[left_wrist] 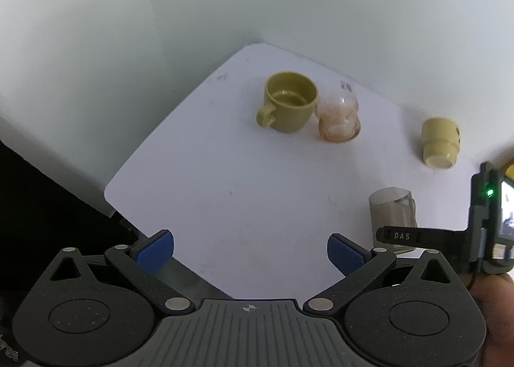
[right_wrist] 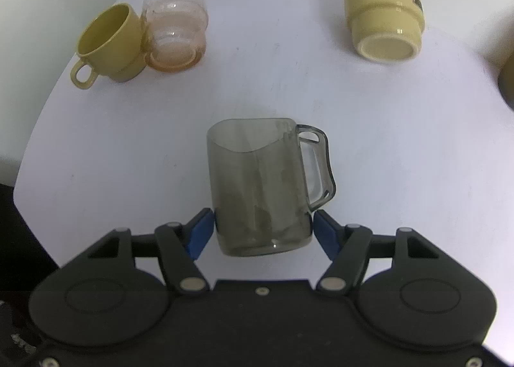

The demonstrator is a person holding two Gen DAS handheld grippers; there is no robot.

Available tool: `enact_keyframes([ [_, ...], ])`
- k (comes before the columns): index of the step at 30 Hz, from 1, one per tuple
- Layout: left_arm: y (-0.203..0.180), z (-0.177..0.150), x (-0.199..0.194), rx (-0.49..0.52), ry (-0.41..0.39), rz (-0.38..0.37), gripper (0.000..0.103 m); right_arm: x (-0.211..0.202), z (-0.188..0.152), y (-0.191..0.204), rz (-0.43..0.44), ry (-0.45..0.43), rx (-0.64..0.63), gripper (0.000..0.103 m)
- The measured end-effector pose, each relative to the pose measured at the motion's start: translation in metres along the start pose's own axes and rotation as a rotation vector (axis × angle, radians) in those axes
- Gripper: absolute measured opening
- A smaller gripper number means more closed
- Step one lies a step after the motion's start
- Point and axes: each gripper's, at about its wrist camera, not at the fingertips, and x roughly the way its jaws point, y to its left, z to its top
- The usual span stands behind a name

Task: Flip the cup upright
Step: 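Rotate the grey mug opening-up and set it down, opening the right tool, then withdraw the right tool while the left tool moves toward the grey mug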

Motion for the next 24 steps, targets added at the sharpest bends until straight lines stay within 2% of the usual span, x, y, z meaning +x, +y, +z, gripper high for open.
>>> enact_keyframes([
  [5, -0.016, -0.009, 0.014, 0.024, 0.030, -0.081, 0.100, -0.027, 0.001, -0.032, 0.163, -0.033, 0.096, 0.069],
  [7, -0.032, -0.015, 0.021, 0.075, 0.028, -0.098, 0.099, -0.043, 0.001, -0.052, 0.199, -0.061, 0.130, 0.069],
  [12, -0.073, -0.029, 0.031, 0.167, -0.026, -0.113, 0.099, -0.078, -0.014, -0.104, 0.164, -0.130, 0.178, 0.070],
  [14, -0.085, -0.034, 0.035, 0.180, -0.051, -0.129, 0.099, -0.093, -0.029, -0.128, 0.116, -0.161, 0.184, 0.070],
  [19, -0.133, -0.051, 0.050, 0.254, -0.133, -0.142, 0.099, -0.106, -0.059, -0.175, 0.062, -0.172, 0.255, 0.070],
  [22, -0.157, -0.056, 0.066, 0.283, -0.137, -0.148, 0.099, -0.109, -0.078, -0.200, 0.049, -0.162, 0.283, 0.070],
  [24, -0.175, -0.060, 0.085, 0.320, -0.112, -0.132, 0.099, -0.106, -0.087, -0.211, 0.047, -0.149, 0.291, 0.070],
])
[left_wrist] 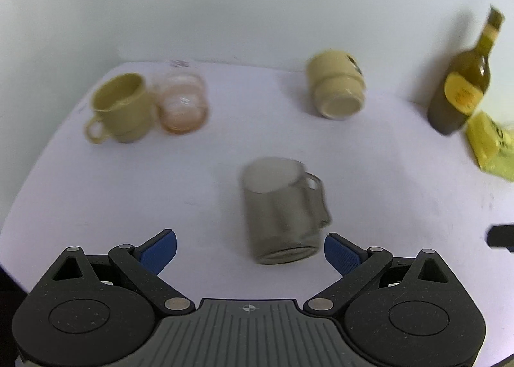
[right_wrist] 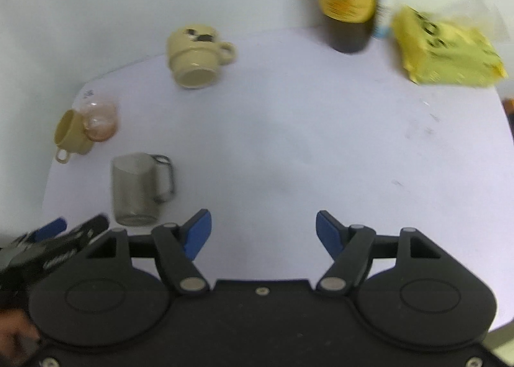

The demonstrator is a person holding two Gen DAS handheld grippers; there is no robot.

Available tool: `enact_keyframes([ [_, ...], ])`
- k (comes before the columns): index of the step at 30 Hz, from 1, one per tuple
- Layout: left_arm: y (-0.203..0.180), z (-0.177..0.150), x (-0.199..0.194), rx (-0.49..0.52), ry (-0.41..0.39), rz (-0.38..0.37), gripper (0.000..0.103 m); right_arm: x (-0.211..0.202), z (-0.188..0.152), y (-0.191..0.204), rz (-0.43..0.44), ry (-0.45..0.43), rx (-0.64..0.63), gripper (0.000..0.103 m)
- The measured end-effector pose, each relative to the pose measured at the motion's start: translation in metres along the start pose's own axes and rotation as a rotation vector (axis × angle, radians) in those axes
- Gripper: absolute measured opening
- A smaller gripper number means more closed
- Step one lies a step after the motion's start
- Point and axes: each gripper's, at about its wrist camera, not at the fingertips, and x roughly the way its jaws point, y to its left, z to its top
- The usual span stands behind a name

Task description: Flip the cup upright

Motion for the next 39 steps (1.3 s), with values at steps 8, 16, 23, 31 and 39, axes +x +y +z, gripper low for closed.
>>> enact_keyframes([
  [8, -0.026, -0.007, 0.045, 0.073, 0.074, 0.056, 0.083, -0.013, 0.008, -0.041, -0.023, -0.047, 0.027, 0.070],
  [16, -0.030, -0.003, 0.035, 0.097, 0.028, 0.084, 0.085, -0.007, 0.010, -0.034, 0.022, -0.037, -0.010, 0.070],
  [23, -0.025, -0.002, 0.028, 0.067, 0.022, 0.064, 0.063, -0.008, 0.010, -0.029, 0.034, -0.043, -0.013, 0.070],
  [31, -0.012, 0.023, 0.007, 0.026, -0.035, 0.011, 0.062, -0.007, 0.010, -0.031, 0.051, -0.051, -0.003, 0.070],
  [39, 0.006, 0.071, 0.019, -0.102, -0.021, -0.037, 0.062, -0.010, 0.012, -0.035, 0.050, -0.067, 0.007, 0.070],
])
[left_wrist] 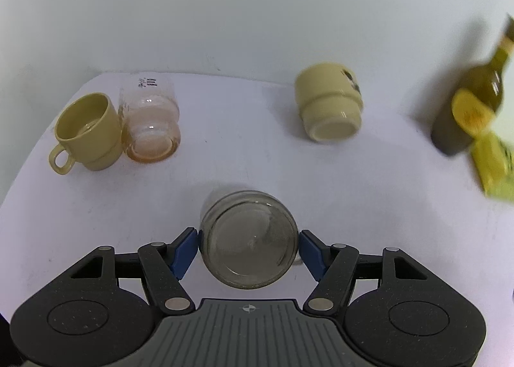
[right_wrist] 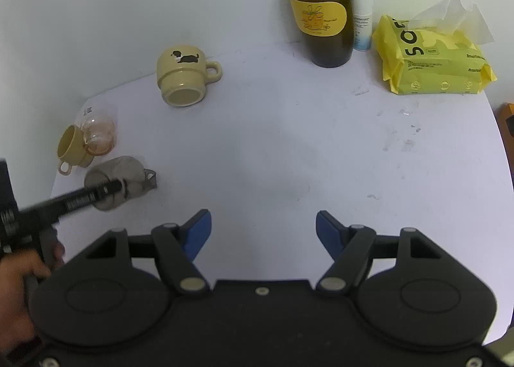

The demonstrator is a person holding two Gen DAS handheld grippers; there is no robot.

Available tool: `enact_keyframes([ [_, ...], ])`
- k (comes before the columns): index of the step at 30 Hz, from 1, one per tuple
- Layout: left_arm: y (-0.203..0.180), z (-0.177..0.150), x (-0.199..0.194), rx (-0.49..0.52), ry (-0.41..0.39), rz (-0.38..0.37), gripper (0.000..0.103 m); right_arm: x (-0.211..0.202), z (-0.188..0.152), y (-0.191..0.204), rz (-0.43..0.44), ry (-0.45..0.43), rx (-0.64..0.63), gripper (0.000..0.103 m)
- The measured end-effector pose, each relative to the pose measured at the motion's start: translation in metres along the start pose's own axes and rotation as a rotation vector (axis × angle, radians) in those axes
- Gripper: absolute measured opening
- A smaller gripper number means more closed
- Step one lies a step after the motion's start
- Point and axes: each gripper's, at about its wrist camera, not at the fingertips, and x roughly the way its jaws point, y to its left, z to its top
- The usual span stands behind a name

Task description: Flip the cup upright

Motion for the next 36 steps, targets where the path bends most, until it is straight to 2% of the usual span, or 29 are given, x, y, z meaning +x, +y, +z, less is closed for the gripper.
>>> enact_keyframes([
  [4, 0.008, 0.014, 0.012, -0.047, 0.017, -0.012, 0.062, -0.001, 0.001, -0.004, -0.008, -0.004, 0.013, 0.070],
  [9, 0.021, 0.014, 0.017, -0.091, 0.026, -0.023, 0.062, -0.001, 0.004, -0.006, -0.027, -0.019, 0.043, 0.070],
  [19, 0.024, 0.023, 0.026, -0.254, -0.010, 0.036, 0.063, 0.006, 0.003, 0.003, -0.029, -0.002, 0.027, 0.070],
  [22, 0.022, 0.025, 0.027, -0.251, 0.001, 0.037, 0.072, 0.006, 0.003, 0.008, -0.027, -0.004, 0.019, 0.070],
  [29, 0.019, 0.013, 0.016, -0.215, 0.029, 0.023, 0.080, 0.007, 0.001, 0.016, -0.023, 0.004, 0.015, 0.070],
  [30, 0.021, 0.010, 0.009, -0.213, 0.031, 0.013, 0.084, 0.008, 0.001, 0.019, -0.021, 0.006, 0.008, 0.071],
  [33, 0.025, 0.002, -0.008, -0.206, 0.033, -0.018, 0.085, 0.010, 0.002, 0.030, -0.015, 0.013, -0.013, 0.074],
  [36, 0.034, -0.009, -0.037, -0.214, 0.015, -0.004, 0.086, 0.010, 0.008, 0.050, -0.001, 0.018, -0.058, 0.077],
])
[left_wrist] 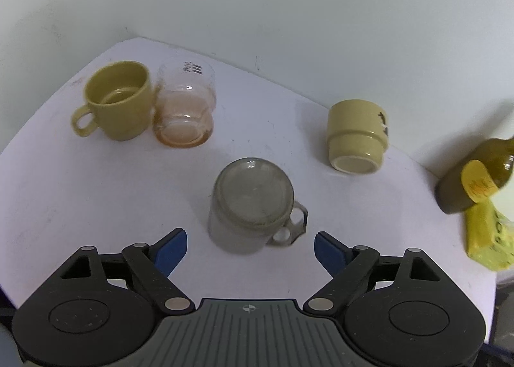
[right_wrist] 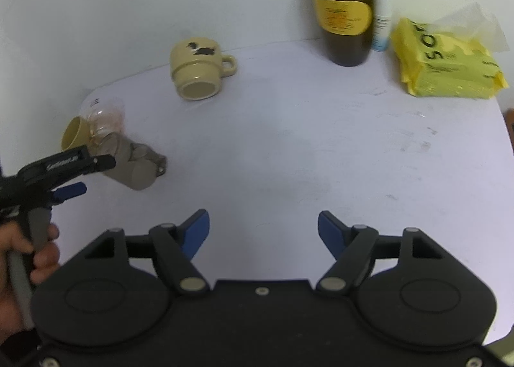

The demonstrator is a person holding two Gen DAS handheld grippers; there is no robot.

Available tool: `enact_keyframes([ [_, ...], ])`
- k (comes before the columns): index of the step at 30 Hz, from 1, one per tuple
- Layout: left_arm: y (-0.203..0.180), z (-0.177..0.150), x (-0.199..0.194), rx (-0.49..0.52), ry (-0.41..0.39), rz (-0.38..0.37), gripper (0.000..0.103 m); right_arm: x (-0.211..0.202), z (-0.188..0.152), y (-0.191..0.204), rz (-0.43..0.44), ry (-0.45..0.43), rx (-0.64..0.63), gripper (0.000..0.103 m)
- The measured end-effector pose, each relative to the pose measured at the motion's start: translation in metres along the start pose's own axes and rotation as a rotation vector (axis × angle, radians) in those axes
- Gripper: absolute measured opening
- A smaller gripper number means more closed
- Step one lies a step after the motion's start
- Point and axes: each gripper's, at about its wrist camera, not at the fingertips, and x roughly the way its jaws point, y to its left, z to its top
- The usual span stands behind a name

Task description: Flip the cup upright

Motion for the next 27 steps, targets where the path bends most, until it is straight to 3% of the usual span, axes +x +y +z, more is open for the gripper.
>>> enact_keyframes([
  [3, 0.017, -0.007, -0.034, -0.017, -0.011, 0.030, 0.089, -0.003, 0.010, 0.023, 0.004, 0.001, -0.045, 0.081],
  [5, 0.031, -0.010, -0.053, -0.035, 0.003, 0.039, 0.101, -0.009, 0.023, 0.052, 0.005, 0.004, -0.095, 0.084],
  [9, 0.053, -0.007, -0.081, -0.064, 0.055, 0.059, 0.103, -0.014, 0.039, 0.104, 0.016, 0.041, -0.166, 0.103],
  [17, 0.069, 0.004, -0.117, -0.048, 0.020, 0.132, 0.103, -0.016, 0.027, 0.189, -0.064, -0.013, -0.354, 0.103],
  [21, 0.075, 0.002, -0.117, -0.040, 0.041, 0.170, 0.103, -0.013, 0.013, 0.209, -0.100, -0.026, -0.394, 0.103],
  [27, 0.098, 0.006, -0.114, -0.063, 0.053, 0.168, 0.103, -0.006, 0.013, 0.227, -0.104, -0.023, -0.417, 0.103],
])
